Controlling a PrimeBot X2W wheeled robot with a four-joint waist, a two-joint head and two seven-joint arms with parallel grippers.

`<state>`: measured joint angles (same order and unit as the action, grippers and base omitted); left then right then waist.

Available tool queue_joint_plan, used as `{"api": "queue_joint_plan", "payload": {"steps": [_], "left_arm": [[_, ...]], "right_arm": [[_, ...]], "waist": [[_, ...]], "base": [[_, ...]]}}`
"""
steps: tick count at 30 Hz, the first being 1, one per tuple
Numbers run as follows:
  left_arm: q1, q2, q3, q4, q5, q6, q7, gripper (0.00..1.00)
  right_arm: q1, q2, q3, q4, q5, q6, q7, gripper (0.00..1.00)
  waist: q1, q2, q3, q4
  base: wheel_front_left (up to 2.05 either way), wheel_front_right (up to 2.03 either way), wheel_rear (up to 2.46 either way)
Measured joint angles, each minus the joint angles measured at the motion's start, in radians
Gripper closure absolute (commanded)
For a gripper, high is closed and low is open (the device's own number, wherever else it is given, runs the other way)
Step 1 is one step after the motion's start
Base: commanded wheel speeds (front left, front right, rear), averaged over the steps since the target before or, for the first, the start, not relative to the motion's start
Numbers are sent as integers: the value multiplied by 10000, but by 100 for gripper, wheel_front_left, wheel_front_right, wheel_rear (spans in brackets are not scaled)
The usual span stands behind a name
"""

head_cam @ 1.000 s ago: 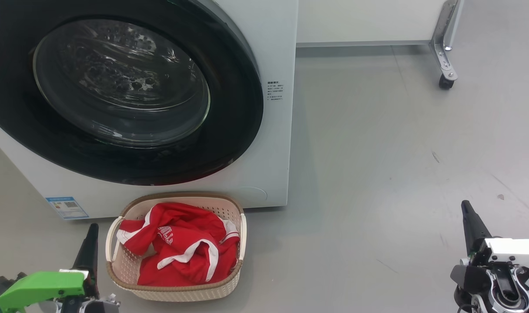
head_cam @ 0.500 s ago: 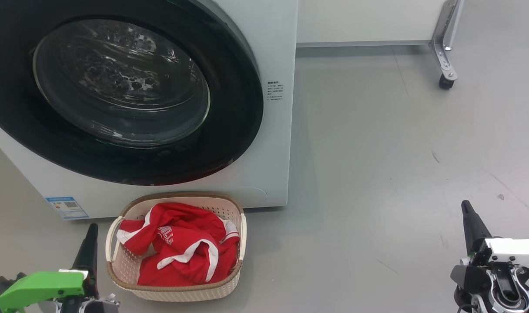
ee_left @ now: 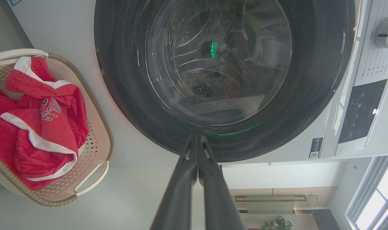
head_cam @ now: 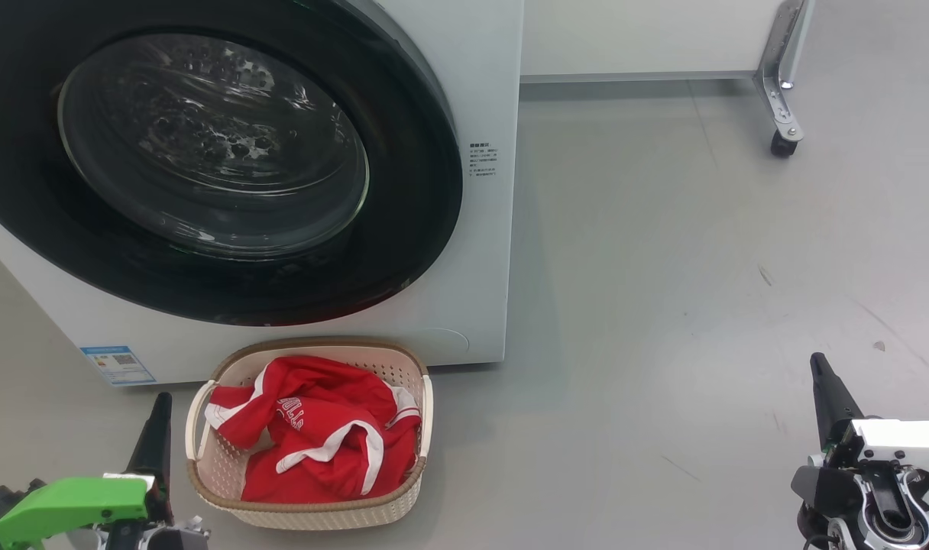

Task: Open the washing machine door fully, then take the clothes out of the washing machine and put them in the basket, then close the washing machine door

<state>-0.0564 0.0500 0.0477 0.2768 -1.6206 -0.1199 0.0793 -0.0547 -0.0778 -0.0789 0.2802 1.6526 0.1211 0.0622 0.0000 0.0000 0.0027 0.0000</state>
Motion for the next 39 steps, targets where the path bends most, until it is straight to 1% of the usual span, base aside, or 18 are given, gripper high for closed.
{"api": "queue_joint_plan", "payload": {"steps": [39], "left_arm": [[-1, 0, 23, -8, 0, 0, 4, 100]], "right_arm": [[-4, 15, -25, 8, 0, 0, 31, 100]], "waist": [[0, 0, 0, -1]], "base": [[0, 0, 0]]}}
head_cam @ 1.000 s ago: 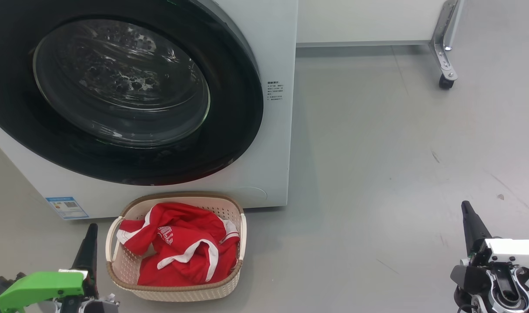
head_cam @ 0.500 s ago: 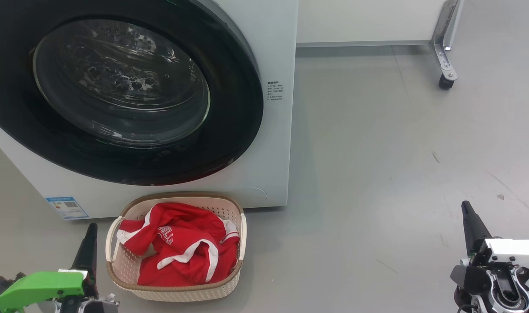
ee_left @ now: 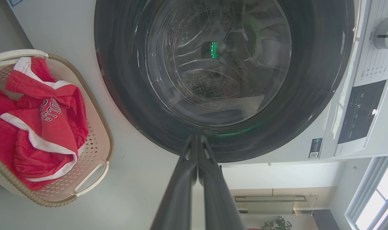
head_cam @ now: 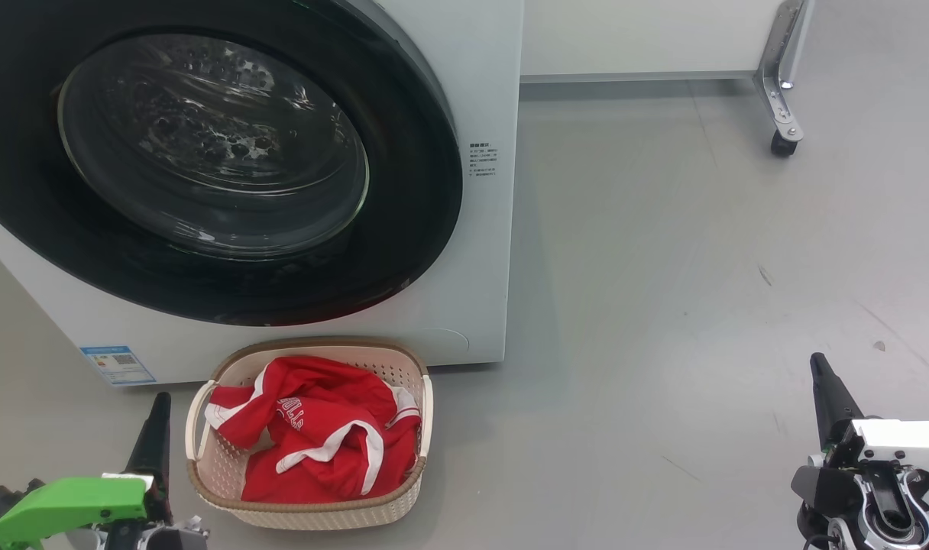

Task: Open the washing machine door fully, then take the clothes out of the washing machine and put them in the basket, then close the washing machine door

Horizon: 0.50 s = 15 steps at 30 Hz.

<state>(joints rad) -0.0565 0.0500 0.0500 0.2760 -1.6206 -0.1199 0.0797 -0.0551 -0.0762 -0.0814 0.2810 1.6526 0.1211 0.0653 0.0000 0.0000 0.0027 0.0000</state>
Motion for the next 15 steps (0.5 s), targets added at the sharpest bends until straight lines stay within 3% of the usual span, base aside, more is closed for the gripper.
{"api": "queue_joint_plan", "payload": {"steps": [15], "left_arm": [[0, -2, 8, -4, 0, 0, 75, 100]], "right_arm": [[-1, 13, -12, -2, -2, 0, 0, 100]], "waist": [[0, 0, 1, -1]], "base": [[0, 0, 0]]}}
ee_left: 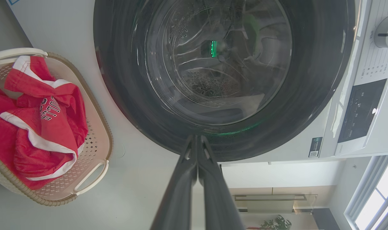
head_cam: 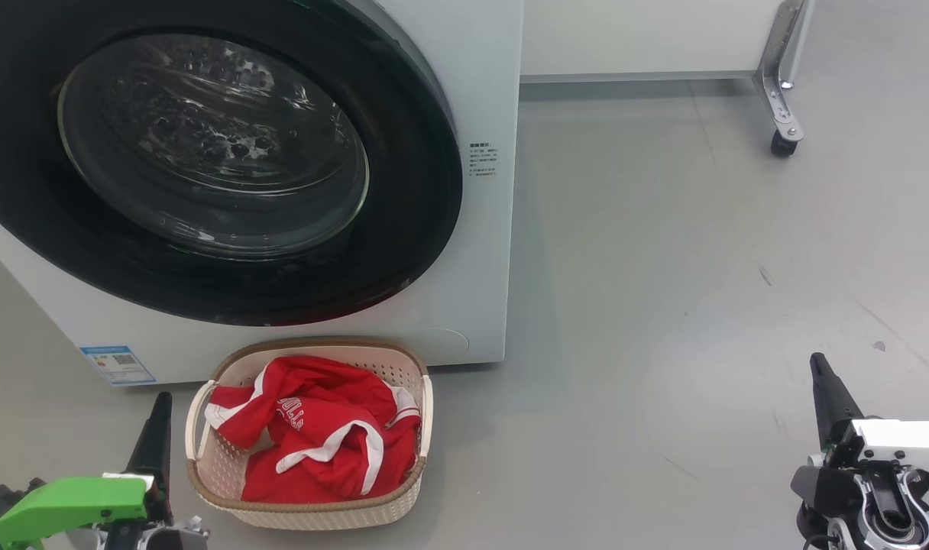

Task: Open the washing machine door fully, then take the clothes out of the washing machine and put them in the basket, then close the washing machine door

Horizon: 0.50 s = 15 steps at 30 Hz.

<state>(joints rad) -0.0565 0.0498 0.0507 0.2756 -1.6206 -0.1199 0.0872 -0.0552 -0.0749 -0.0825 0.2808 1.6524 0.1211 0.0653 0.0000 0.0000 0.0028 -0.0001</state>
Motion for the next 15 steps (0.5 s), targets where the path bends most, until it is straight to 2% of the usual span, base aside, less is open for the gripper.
{"api": "queue_joint_plan", "payload": {"steps": [15], "left_arm": [[0, 0, 10, -4, 0, 0, 0, 100]], "right_arm": [[0, 13, -15, -4, 0, 0, 0, 100]], "waist": [[0, 0, 1, 1]], "base": [[0, 0, 0]]}}
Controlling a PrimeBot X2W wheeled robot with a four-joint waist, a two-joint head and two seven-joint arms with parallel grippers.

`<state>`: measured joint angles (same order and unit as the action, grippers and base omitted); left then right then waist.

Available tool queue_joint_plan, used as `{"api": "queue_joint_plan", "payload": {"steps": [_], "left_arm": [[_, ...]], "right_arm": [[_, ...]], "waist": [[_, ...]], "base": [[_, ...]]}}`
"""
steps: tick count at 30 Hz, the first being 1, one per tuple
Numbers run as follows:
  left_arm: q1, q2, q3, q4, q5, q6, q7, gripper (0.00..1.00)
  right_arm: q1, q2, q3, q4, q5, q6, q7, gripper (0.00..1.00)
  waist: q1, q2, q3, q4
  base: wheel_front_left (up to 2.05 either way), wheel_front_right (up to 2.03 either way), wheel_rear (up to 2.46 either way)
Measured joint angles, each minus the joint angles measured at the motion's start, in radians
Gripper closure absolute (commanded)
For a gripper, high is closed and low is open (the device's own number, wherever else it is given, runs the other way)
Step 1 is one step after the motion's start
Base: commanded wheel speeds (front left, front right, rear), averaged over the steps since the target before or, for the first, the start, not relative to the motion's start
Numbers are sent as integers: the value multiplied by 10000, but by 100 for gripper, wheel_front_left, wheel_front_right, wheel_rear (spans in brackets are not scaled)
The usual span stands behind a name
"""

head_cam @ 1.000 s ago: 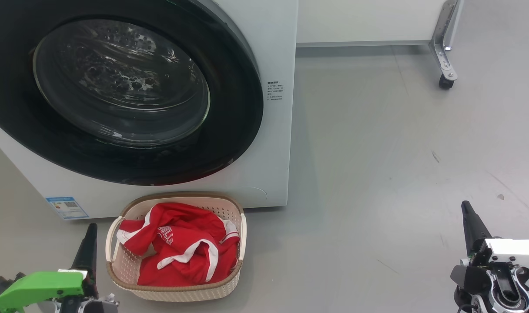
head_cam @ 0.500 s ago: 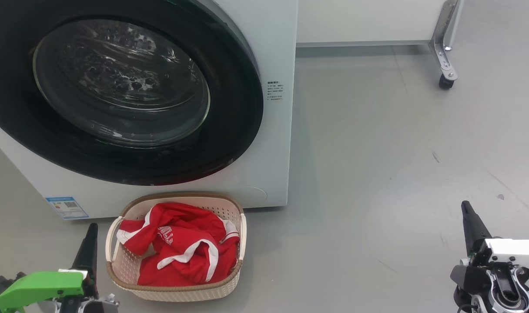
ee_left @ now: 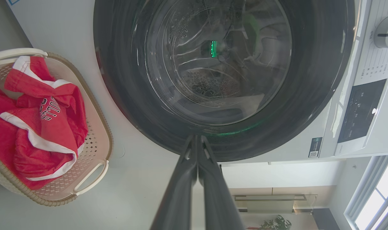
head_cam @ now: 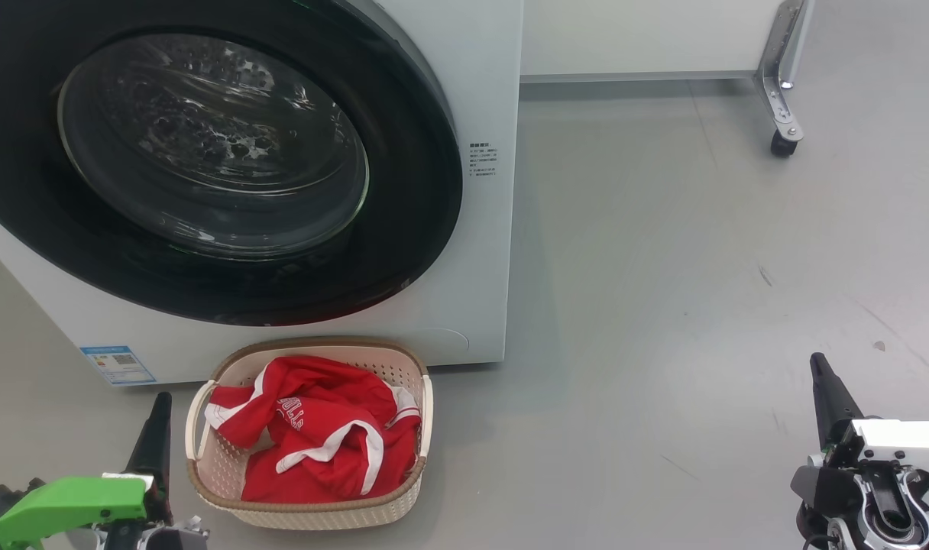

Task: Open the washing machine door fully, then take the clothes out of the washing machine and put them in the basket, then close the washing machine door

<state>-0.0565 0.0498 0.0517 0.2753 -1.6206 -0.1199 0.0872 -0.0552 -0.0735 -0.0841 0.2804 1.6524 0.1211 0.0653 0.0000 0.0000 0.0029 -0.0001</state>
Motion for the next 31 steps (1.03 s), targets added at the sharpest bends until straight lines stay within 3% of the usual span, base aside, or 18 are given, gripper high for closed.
{"api": "queue_joint_plan", "payload": {"steps": [31], "left_arm": [[0, 0, 13, -10, 0, 0, 2, 100]], "right_arm": [[0, 21, -27, -8, 0, 2, 15, 100]], "waist": [[0, 0, 1, 0]], "base": [[0, 0, 0]]}}
